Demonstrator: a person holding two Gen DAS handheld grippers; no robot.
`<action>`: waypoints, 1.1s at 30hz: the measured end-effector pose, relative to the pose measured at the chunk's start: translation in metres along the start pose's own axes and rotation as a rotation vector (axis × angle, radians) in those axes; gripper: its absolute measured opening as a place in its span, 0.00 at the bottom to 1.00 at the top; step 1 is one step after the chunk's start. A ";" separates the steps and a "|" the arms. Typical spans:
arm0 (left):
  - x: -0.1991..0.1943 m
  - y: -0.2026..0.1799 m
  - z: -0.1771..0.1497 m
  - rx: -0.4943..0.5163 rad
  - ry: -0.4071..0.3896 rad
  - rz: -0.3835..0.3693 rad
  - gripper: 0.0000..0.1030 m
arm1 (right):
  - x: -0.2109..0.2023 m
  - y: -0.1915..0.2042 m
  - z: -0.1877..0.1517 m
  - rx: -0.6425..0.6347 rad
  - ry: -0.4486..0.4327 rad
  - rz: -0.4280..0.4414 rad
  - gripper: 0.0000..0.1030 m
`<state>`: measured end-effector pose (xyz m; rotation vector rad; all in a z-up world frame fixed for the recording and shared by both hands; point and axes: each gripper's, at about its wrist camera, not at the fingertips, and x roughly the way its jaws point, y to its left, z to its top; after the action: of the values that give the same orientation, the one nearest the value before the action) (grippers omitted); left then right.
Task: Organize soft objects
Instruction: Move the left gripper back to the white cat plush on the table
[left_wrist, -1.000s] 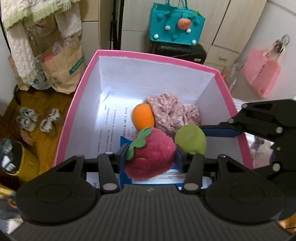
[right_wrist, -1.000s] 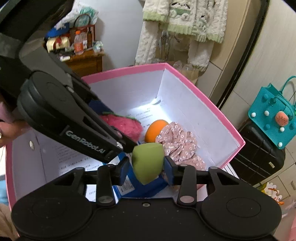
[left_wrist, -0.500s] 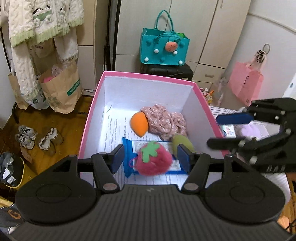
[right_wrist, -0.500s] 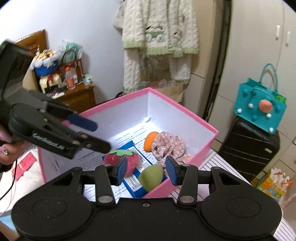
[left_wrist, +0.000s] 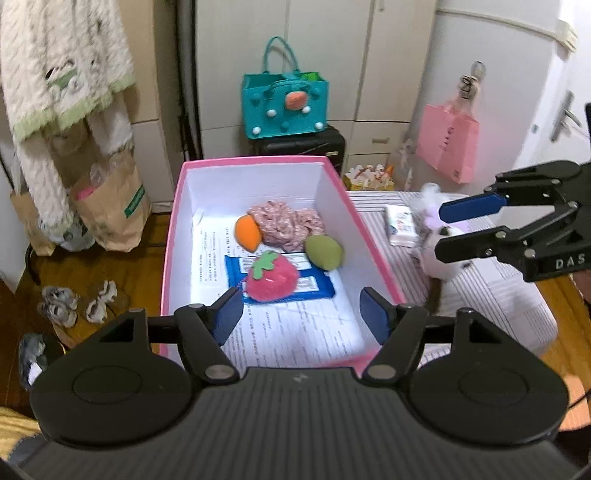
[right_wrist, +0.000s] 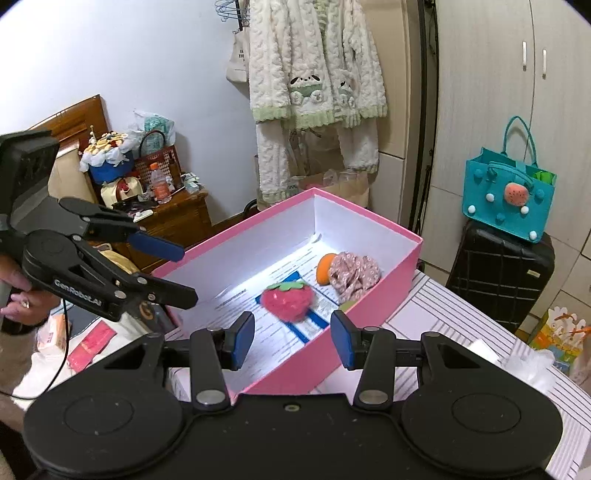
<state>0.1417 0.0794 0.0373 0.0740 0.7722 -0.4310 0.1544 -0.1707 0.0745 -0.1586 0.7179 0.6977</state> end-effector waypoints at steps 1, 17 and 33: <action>-0.005 -0.003 -0.001 0.008 0.003 -0.005 0.68 | -0.006 0.003 -0.002 -0.004 -0.001 -0.004 0.50; -0.050 -0.061 -0.020 0.145 0.047 -0.077 0.76 | -0.083 0.023 -0.045 -0.003 0.009 -0.036 0.54; -0.038 -0.128 -0.035 0.230 0.102 -0.123 0.79 | -0.116 0.009 -0.105 0.034 0.027 -0.063 0.58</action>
<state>0.0434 -0.0160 0.0500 0.2663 0.8277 -0.6364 0.0284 -0.2636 0.0717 -0.1596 0.7470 0.6240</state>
